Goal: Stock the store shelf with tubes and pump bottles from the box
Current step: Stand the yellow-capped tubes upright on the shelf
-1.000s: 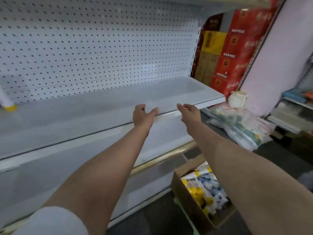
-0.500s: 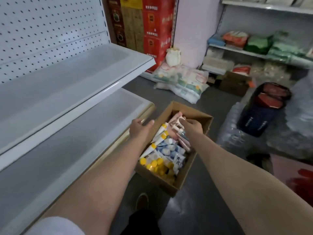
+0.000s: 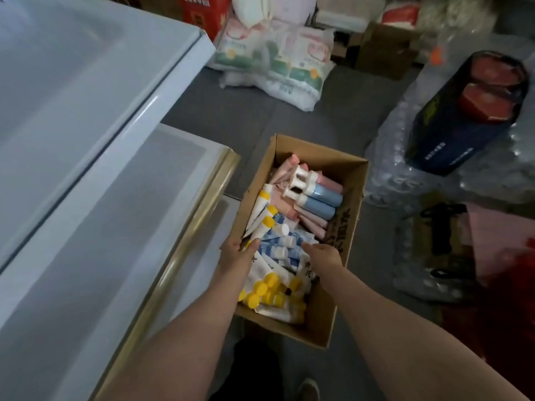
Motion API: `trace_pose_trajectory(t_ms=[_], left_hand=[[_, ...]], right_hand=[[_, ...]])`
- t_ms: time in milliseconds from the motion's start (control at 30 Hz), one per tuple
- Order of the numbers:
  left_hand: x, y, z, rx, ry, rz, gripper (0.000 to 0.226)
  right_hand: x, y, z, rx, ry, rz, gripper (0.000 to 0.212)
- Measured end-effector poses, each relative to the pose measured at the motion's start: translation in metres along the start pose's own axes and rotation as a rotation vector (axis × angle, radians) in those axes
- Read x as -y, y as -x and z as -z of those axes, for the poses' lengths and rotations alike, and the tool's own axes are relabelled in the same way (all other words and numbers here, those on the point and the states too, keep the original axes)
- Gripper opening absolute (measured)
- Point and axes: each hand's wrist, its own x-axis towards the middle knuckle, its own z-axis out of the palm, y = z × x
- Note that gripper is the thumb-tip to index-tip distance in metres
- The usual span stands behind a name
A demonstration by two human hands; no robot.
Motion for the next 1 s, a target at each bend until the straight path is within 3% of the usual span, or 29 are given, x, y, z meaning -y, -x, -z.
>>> trace_pose_trajectory(t_ms=[100, 267, 400, 600, 833, 1000], left_hand=[[0.037, -0.049, -0.015, 0.027, -0.178, 0.072, 0.086], [0.055, -0.081, -0.029, 0.102, -0.314, 0.187, 0.065], [0.115, -0.137, -0.057, 0.152, -0.216, 0.326, 0.077], [0.06, -0.115, -0.06, 0.155, 0.003, 0.451, 0.047], [0.066, -0.124, -0.066, 0.109, 0.178, 0.558, 0.051], [0.064, -0.116, -0.067, 0.077, 0.191, 0.611, 0.056]], right_hand=[[-0.016, -0.027, -0.014, -0.012, -0.013, -0.144, 0.067], [-0.033, -0.049, -0.027, -0.045, -0.045, -0.293, 0.06], [-0.046, -0.068, -0.04, -0.088, -0.08, -0.39, 0.065], [-0.06, -0.093, -0.055, -0.102, -0.084, -0.49, 0.074], [-0.047, -0.091, -0.062, -0.176, -0.001, -0.432, 0.075], [-0.047, -0.084, -0.062, -0.142, -0.036, -0.354, 0.046]])
